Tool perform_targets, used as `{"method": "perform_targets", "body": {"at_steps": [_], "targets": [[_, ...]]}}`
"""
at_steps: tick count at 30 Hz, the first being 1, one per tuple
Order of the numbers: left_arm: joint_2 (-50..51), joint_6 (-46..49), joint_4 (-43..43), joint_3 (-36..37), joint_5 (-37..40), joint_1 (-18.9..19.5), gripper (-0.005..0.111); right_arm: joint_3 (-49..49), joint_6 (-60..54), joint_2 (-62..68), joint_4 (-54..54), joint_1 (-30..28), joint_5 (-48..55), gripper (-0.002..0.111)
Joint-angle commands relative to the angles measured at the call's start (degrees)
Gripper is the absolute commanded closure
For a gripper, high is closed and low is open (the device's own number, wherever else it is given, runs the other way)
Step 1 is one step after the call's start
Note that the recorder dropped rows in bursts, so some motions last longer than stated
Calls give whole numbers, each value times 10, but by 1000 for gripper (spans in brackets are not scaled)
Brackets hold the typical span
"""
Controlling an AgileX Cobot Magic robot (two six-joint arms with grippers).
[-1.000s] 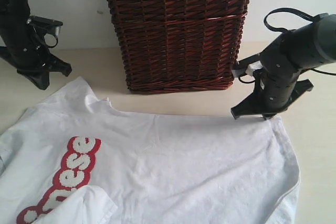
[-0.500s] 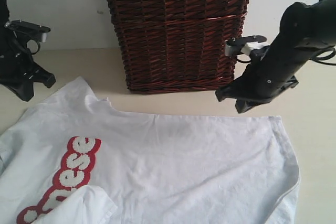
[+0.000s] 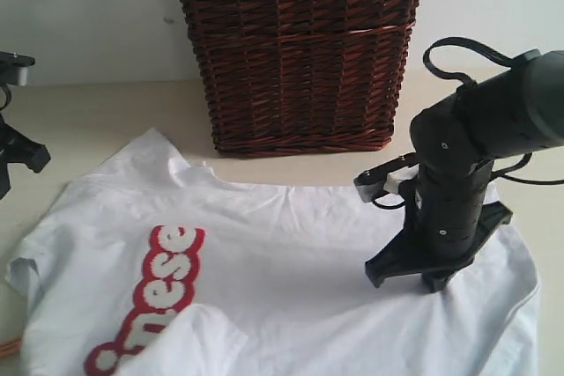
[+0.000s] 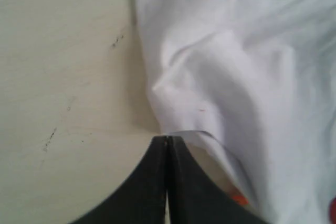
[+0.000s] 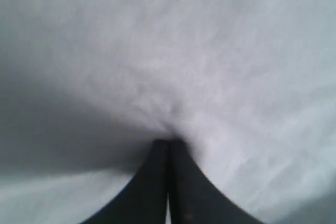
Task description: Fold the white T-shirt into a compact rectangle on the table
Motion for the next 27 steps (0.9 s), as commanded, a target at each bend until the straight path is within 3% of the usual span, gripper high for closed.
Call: {"method": "perform_targets", "body": {"at_steps": [1,5,9,11,13,16,18,21,24,27], "targets": [[-8,4,-11,6,-13,-2,107,-36,99,55,-173,-29,-5,108],[-10,114,-118,34,25,-18,105,-100,75,50,-165,-42,8,108],[-10,123,-126,86,25,-58,80,-101,-131,-43,40,-13,-9,108],[-10,155,-170,120,22,-87,76,-81,-249,-86,140,13,-3,108],[-10,220,-241,156,-46,-139,76,-59,-261,-98,174,26,12,108],[-7,205,-241,176,-127,-181,76,-36,-261,-98,191,26,7,108],[4,177,-225,177,-161,-200,77,-25,-261,-98,197,26,4,108],[36,58,-119,170,-184,-204,88,-19,-261,-98,192,26,0,108],[81,-49,21,160,-144,-188,105,-19,-261,-98,185,26,-13,108],[124,-49,36,149,-103,-168,107,-19,-261,-98,182,26,-47,108]]}}
